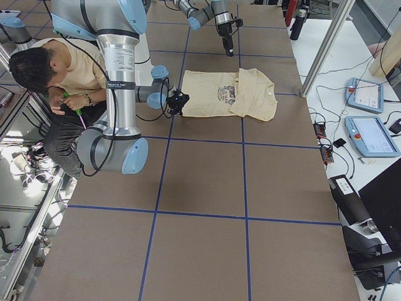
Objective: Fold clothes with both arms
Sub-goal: 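Lift the left gripper off the shirt and move it toward the hem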
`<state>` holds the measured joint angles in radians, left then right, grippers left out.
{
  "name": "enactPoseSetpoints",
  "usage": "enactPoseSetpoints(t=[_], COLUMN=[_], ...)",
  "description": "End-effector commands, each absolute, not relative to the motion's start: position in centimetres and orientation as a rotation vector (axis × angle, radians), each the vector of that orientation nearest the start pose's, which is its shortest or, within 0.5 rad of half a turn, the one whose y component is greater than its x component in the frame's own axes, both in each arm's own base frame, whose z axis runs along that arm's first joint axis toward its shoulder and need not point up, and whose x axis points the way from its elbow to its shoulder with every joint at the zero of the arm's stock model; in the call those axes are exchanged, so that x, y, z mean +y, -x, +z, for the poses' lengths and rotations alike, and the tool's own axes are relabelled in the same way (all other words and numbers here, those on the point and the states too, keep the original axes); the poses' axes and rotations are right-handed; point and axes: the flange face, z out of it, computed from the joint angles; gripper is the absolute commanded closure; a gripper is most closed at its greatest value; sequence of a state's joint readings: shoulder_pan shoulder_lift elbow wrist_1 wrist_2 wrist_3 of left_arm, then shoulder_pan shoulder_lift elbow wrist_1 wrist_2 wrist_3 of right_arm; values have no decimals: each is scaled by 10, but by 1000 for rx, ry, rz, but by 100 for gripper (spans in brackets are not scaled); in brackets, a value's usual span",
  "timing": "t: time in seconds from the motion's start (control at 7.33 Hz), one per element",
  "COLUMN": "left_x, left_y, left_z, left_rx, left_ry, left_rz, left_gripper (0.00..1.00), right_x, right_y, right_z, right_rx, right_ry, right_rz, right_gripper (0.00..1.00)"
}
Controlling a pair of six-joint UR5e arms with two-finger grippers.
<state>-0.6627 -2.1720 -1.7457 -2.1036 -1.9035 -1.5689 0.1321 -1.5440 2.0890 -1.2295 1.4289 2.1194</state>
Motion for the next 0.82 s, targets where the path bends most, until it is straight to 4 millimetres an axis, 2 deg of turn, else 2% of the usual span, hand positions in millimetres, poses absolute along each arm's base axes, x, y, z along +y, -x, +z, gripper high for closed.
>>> enactPoseSetpoints(t=[0.0, 0.14, 0.27, 0.41, 0.55, 0.68], left_x=[-440, -390, -340, -313, -298, -290], left_y=[-462, -481, -478, -482, -491, -486], left_z=[187, 206, 218, 226, 242, 260], left_rx=[1303, 1254, 1178, 1128, 1098, 1072], left_ry=[-68, -21, -8, 18, 41, 48], left_rz=[-416, -478, -467, -469, -467, -460], left_gripper=[0, 0, 0, 4, 17, 17], right_x=[-199, -191, -183, -176, -172, -171], right_y=[444, 438, 433, 437, 438, 438], right_z=[368, 369, 365, 364, 363, 364], right_rx=[-908, -902, -911, -910, -910, -909], right_ry=[93, 101, 114, 124, 128, 128], right_rz=[681, 665, 648, 631, 624, 621], right_gripper=[100, 100, 100, 100, 100, 100])
